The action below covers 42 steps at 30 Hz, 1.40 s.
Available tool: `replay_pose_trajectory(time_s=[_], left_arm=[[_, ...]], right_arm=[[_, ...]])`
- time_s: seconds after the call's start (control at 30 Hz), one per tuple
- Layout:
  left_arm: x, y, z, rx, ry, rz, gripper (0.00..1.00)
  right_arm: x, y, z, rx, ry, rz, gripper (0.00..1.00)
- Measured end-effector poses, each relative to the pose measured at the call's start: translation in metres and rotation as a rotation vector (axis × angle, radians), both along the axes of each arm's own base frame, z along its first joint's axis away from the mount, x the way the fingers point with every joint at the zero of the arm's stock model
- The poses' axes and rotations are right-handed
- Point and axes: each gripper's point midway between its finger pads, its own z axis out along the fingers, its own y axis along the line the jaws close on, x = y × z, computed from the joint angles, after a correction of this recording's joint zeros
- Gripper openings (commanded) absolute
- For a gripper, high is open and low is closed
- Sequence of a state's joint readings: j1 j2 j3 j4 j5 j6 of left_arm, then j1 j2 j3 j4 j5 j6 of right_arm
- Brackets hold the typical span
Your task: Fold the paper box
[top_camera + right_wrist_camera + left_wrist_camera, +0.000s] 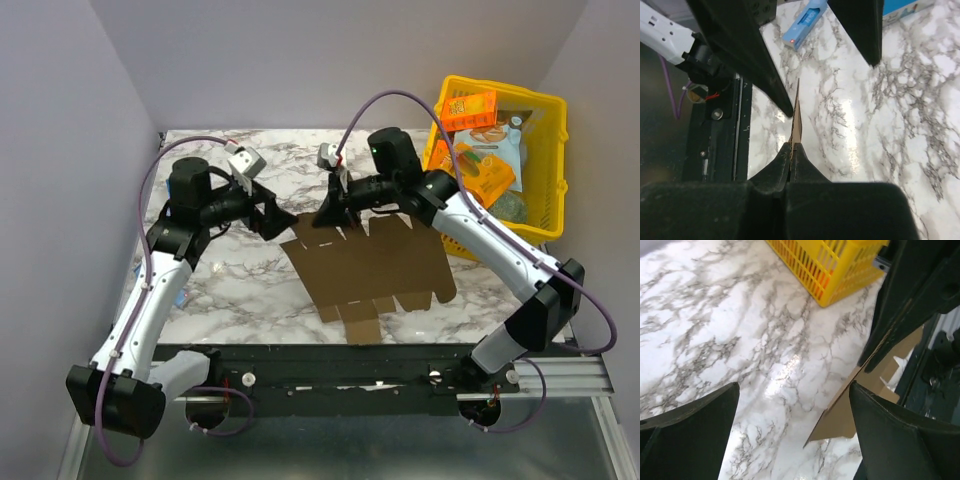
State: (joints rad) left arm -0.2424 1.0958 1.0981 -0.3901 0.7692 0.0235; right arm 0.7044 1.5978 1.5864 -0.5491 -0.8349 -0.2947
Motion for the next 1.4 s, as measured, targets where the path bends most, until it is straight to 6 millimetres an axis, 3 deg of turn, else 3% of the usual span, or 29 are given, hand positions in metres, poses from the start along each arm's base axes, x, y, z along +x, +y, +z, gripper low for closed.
replay_pose_trajectory(time_s=[0.13, 0.23, 0.4, 0.57, 0.8, 0.97, 1.1, 1.2, 1.3, 1.33, 1.4], left_arm=[[0.021, 0.028, 0.026, -0.113, -0.049, 0.138, 0.99], [0.03, 0.036, 0.039, -0.191, -0.076, 0.16, 0.99], [0.014, 0.02, 0.036, -0.289, -0.052, 0.032, 0.99], [-0.004, -0.003, 0.022, -0.307, -0.001, -0.087, 0.99], [-0.029, -0.041, 0.0, -0.249, 0.032, -0.229, 0.99], [-0.028, -0.052, -0.02, -0.215, 0.086, -0.241, 0.99], [-0.033, -0.061, -0.023, -0.212, 0.095, -0.266, 0.96], [-0.041, -0.07, -0.025, -0.214, 0.107, -0.302, 0.78], [-0.046, -0.079, -0.025, -0.22, 0.119, -0.334, 0.41], [-0.049, -0.082, -0.026, -0.223, 0.127, -0.347, 0.2], [-0.052, -0.085, -0.026, -0.224, 0.13, -0.364, 0.09]], right_arm=[[0.008, -0.018, 0.021, 0.035, -0.03, -0.082, 0.01], [0.007, -0.036, 0.044, 0.078, -0.046, -0.134, 0.01], [0.006, -0.072, 0.079, 0.176, -0.078, -0.24, 0.01], [0.008, -0.099, 0.096, 0.251, -0.052, -0.344, 0.01], [-0.001, -0.112, 0.118, 0.333, 0.004, -0.418, 0.01], [-0.007, -0.12, 0.136, 0.389, 0.02, -0.454, 0.01], [-0.01, -0.121, 0.142, 0.418, 0.043, -0.463, 0.01], [-0.009, -0.121, 0.138, 0.42, 0.065, -0.472, 0.01], [-0.005, -0.121, 0.129, 0.414, 0.09, -0.488, 0.06], [-0.003, -0.121, 0.126, 0.412, 0.095, -0.494, 0.07], [-0.001, -0.121, 0.12, 0.407, 0.107, -0.508, 0.18]])
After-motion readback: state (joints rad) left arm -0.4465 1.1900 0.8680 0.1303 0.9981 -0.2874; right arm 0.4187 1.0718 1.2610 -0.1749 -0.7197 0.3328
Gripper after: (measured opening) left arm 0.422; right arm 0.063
